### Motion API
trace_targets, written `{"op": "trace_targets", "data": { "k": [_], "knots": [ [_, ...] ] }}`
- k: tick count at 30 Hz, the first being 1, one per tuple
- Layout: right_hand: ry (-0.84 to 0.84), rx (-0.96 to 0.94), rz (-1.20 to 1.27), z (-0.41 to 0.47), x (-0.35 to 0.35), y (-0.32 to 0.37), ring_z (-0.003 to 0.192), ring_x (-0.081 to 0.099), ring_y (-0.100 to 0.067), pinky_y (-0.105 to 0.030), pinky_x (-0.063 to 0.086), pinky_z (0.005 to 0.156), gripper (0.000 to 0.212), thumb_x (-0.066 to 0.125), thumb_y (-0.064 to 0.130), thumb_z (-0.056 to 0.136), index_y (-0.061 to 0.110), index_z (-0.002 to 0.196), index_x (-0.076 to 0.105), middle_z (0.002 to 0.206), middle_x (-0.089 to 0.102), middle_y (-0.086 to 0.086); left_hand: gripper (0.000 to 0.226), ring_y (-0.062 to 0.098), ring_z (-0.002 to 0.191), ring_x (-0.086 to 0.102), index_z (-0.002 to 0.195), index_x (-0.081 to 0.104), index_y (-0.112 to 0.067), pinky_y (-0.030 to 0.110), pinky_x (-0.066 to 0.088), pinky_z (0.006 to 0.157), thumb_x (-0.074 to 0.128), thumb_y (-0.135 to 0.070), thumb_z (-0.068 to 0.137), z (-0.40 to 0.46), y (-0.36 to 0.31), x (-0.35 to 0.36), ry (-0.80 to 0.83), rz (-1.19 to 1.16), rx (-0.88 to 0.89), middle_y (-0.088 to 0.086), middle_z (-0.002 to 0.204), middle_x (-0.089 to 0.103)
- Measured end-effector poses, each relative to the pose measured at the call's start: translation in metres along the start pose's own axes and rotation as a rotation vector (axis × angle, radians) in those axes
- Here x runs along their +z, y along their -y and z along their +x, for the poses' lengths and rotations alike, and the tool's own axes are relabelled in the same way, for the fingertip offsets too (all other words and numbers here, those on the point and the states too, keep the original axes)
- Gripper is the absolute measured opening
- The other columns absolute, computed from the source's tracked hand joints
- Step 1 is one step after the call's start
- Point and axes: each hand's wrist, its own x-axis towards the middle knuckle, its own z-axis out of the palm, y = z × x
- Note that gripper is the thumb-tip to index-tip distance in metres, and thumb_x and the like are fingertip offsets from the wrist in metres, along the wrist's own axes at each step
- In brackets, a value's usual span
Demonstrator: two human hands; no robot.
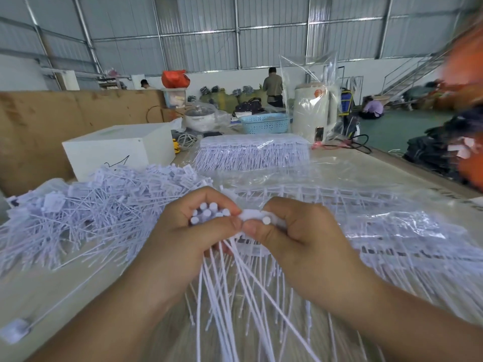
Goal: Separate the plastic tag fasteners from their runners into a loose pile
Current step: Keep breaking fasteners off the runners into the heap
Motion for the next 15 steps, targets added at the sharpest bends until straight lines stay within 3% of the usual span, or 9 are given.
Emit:
{"op": "trace_targets", "data": {
  "k": [2,4,7,9,11,13,15],
  "knots": [
    [-0.047,-0.027,0.018,-0.004,0.006,0.003,0.045,0.036,-0.007,-0.020,0.026,0.044,0.032,0.061,0.043,0.087,0.026,0.062,0.051,0.049,0.042,0.010,0.008,0.006,0.054,0.055,0.064,0.069,-0.025,0.014,0.044,0.048,0.072,-0.018,0.060,-0.002,-0.002,0.004,-0.036,-0.015,-0.001,-0.006,0.060,0.058],
    [-0.119,0.005,0.110,-0.005,0.008,0.009,0.041,0.031,-0.005,-0.019,0.025,0.042,0.037,0.056,0.049,0.085,0.021,0.062,0.048,0.046,0.038,0.010,0.020,0.005,0.050,0.055,0.063,0.069,-0.024,0.015,0.044,0.046,0.081,-0.013,0.052,-0.004,-0.003,0.009,-0.079,-0.037,-0.002,-0.009,0.057,0.058],
    [-0.349,0.125,0.197,0.006,-0.008,0.007,0.038,0.023,-0.004,-0.017,0.023,0.037,0.045,0.057,0.042,0.091,0.010,0.064,0.040,0.043,0.028,0.010,0.008,0.008,0.047,0.055,0.061,0.069,-0.021,0.020,0.049,0.046,0.074,-0.021,0.055,-0.003,-0.001,0.009,-0.140,-0.165,-0.057,-0.006,0.058,0.059],
    [-0.360,0.125,0.201,0.012,-0.025,0.005,0.040,0.023,-0.007,-0.018,0.024,0.038,0.042,0.058,0.042,0.089,0.015,0.062,0.040,0.046,0.026,0.011,0.007,0.009,0.050,0.056,0.062,0.069,-0.019,0.022,0.050,0.047,0.074,-0.020,0.057,-0.002,-0.001,0.003,-0.105,-0.183,-0.085,-0.004,0.062,0.059],
    [-0.178,0.103,0.267,0.012,-0.033,0.001,0.041,0.027,-0.006,-0.018,0.026,0.040,0.034,0.063,0.043,0.083,0.016,0.066,0.051,0.047,0.032,0.011,0.018,0.009,0.052,0.056,0.062,0.069,-0.020,0.022,0.049,0.046,0.084,-0.013,0.055,-0.001,-0.002,-0.002,-0.007,-0.131,-0.077,-0.005,0.064,0.061],
    [0.097,0.080,0.357,0.010,-0.030,-0.001,0.042,0.032,-0.005,-0.018,0.029,0.042,0.020,0.071,0.040,0.081,0.023,0.089,0.061,0.051,0.042,0.011,0.015,0.006,0.053,0.057,0.063,0.070,-0.022,0.021,0.048,0.045,0.079,-0.010,0.061,-0.001,-0.001,-0.002,0.071,-0.096,-0.058,-0.007,0.064,0.062],
    [0.324,0.089,0.434,0.008,-0.023,-0.002,0.052,0.051,-0.006,-0.020,0.041,0.053,0.036,0.073,0.032,0.079,0.029,0.109,0.055,0.063,0.058,0.008,0.012,0.005,0.055,0.058,0.068,0.071,-0.023,0.021,0.048,0.047,0.079,-0.017,0.062,-0.002,0.000,-0.001,0.144,-0.094,-0.042,-0.008,0.065,0.063]
  ]
}}
